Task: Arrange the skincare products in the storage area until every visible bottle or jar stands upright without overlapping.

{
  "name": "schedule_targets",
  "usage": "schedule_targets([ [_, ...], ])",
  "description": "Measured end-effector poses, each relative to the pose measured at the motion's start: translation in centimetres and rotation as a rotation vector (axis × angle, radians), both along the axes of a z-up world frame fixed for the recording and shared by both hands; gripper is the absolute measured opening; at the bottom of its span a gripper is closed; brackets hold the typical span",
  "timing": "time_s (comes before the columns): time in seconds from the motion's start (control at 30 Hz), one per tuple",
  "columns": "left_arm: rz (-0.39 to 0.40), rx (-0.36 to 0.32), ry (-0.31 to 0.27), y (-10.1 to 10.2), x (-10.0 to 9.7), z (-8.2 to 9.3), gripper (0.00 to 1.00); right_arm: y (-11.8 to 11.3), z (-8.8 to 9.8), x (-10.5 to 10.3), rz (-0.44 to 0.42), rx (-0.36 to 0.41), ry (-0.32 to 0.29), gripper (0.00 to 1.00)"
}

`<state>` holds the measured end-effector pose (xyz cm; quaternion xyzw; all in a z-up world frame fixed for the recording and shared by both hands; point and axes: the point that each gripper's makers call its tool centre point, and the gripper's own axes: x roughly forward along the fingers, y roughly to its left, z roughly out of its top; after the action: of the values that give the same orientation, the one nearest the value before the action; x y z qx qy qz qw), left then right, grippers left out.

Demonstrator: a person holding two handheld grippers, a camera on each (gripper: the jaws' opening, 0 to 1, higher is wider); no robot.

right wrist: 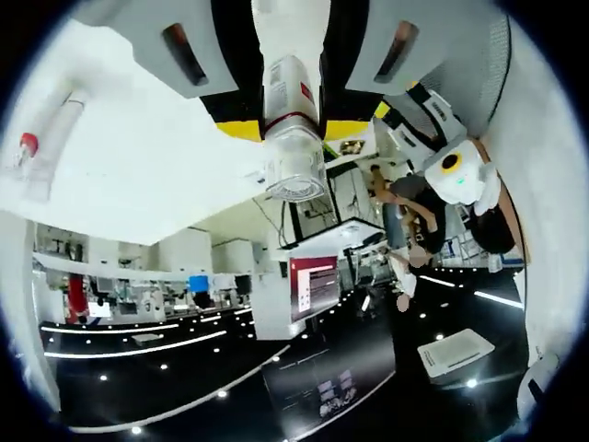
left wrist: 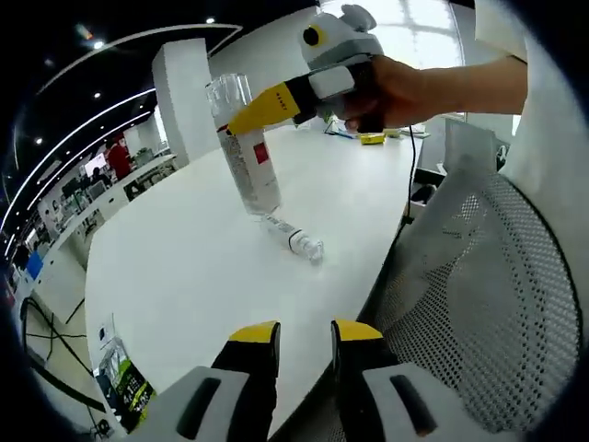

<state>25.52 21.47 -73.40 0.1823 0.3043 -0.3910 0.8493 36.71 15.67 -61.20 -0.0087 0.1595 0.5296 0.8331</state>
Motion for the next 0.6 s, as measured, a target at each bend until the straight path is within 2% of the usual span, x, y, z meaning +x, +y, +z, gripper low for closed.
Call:
schedule_targets([
  [0.07,0.014,0.017,0.006,0.5,0.2,-0.3,0.21,-1.3,0.1,1.9,-0.042,0.002,-0.005,0.19],
  [0.17,0.028,0.020,0.008,0.7,0.3,-0.3,0.21,-2.4,0.1,3.6,-0.086,-0.021,-0.023,0.20],
  [0.23,0.040,0.054,0.007,1.1,0.5,-0.9,0.20,-3.4,-0.2,4.9,-0.129,-0.037,-0.038,0.20],
  [0.27,0.025,0.088,0.015,1.2,0.2,-1.4,0.20,-3.6,-0.4,5.3,-0.133,-0.041,-0.028,0.20],
  [0.37,-0.052,0.124,0.022,0.6,-0.7,-2.1,0.19,-4.5,-0.8,6.5,-0.178,-0.034,0.005,0.20],
  [0.5,-0.008,0.143,0.025,1.3,-0.3,-2.5,0.19,-5.3,-1.0,7.6,-0.207,-0.051,-0.008,0.20],
  [0.6,0.007,0.153,0.032,1.5,-0.4,-2.8,0.19,-6.5,-2.1,8.7,-0.240,-0.086,-0.028,0.20],
])
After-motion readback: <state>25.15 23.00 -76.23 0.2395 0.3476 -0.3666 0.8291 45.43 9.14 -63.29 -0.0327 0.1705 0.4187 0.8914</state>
